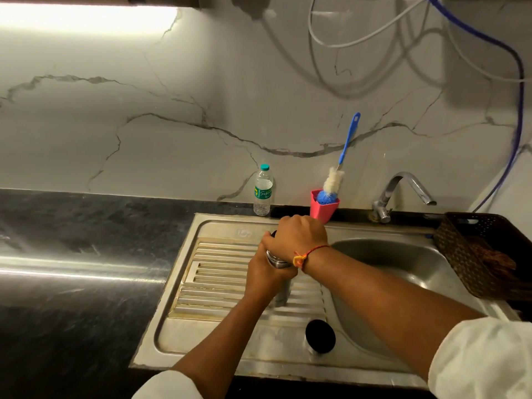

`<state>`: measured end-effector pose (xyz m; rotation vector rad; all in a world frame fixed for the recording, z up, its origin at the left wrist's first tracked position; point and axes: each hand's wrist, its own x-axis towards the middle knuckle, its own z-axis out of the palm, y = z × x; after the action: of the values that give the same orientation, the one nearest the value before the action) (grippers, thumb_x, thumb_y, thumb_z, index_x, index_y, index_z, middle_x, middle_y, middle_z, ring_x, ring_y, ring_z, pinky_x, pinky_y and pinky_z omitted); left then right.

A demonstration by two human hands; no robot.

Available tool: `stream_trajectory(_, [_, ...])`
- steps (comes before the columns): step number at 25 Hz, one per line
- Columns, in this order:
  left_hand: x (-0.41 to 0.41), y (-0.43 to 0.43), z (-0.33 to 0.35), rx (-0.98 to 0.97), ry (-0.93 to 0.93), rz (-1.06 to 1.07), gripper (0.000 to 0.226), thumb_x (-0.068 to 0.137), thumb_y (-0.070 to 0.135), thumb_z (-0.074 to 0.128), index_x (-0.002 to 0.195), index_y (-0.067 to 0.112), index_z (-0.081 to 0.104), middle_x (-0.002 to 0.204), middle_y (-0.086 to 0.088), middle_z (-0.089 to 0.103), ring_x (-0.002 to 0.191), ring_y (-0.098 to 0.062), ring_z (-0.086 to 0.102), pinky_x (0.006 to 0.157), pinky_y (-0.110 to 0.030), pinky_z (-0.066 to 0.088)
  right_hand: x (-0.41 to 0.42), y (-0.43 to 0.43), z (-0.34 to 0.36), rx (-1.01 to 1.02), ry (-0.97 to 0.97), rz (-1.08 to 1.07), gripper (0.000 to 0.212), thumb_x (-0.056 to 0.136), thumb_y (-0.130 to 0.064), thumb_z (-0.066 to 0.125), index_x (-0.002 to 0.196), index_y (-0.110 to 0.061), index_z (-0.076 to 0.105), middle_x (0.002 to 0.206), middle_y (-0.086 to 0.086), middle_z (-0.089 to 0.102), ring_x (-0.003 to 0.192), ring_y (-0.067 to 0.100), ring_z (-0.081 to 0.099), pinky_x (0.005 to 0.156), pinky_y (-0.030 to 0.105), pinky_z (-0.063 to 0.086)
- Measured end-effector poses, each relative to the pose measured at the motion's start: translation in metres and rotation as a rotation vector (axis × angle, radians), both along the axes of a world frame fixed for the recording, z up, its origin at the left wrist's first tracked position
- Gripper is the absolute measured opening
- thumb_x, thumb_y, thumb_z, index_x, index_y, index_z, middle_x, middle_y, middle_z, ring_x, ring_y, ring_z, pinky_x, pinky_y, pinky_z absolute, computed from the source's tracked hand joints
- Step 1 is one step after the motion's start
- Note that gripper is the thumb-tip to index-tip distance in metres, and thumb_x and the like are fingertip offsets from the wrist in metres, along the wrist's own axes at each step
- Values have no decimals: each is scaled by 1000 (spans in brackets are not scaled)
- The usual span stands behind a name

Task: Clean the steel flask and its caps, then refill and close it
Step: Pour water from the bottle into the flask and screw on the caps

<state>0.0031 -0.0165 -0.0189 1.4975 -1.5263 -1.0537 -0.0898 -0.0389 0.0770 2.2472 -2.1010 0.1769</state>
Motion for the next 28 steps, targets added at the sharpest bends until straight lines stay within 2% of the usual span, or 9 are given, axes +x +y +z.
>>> stream_trajectory(4, [5,-3,-8,42,-2,-11,76,69,26,92,133,25,51,104,10,70,101,-15,70,80,-24,55,-8,-5,0,152,-49,32,61,84,-77,38,93,-19,57,82,2,60,80,20,59,66,32,48])
stream_trajectory(6, [10,-4,-10,49,31,-44,63,68,26,92,119,31,56,102,9,72,97,-11,70,82,-28,58,-25,-7,7,229,-5,209,70,81,-83,36,106,-21,54,92,1,63,82,18,59,69,34,53])
stream_trajectory(9, [15,-6,-9,57,77,-140,63,70,22,91,117,40,54,106,10,71,96,-7,69,82,-24,57,-46,-8,11,160,71,519,66,84,-76,43,126,-26,46,111,-2,63,90,17,61,71,32,56])
stream_trajectory(12, [16,-8,-6,58,78,-184,62,70,19,90,117,38,56,104,9,72,96,-9,70,80,-24,58,-40,-11,13,91,153,656,53,86,-70,44,116,-26,51,96,-4,59,81,17,60,69,34,57])
stream_trajectory(16, [9,-2,-3,31,37,-91,53,71,18,89,107,35,54,98,10,70,90,-10,69,72,-20,54,-20,-4,6,-51,199,438,51,89,-64,42,102,-18,58,76,1,59,68,19,56,63,33,51])
stream_trajectory(19, [-5,7,-1,-12,14,31,66,76,27,86,131,23,50,109,5,70,101,-16,66,76,-25,50,0,3,-4,19,116,20,53,91,-61,42,101,-14,64,86,6,64,73,21,54,63,31,45])
stream_trajectory(21, [-10,11,-1,-14,-8,59,72,80,30,83,141,21,46,112,5,67,106,-16,64,80,-25,47,10,5,-3,106,105,-101,54,92,-61,42,103,-12,64,89,7,62,75,22,54,63,31,43])
stream_trajectory(24, [-5,7,-8,6,15,38,49,71,26,90,105,36,56,92,14,69,96,-15,70,69,-21,50,-7,0,3,165,71,79,69,85,-77,38,106,-14,60,89,5,60,80,22,55,68,33,49])
stream_trajectory(28, [1,3,-13,-7,48,-37,58,68,30,89,115,36,55,100,9,72,93,-9,70,79,-33,60,-46,-10,14,164,188,534,70,82,-82,35,121,-25,48,103,-2,63,83,17,59,69,34,56])
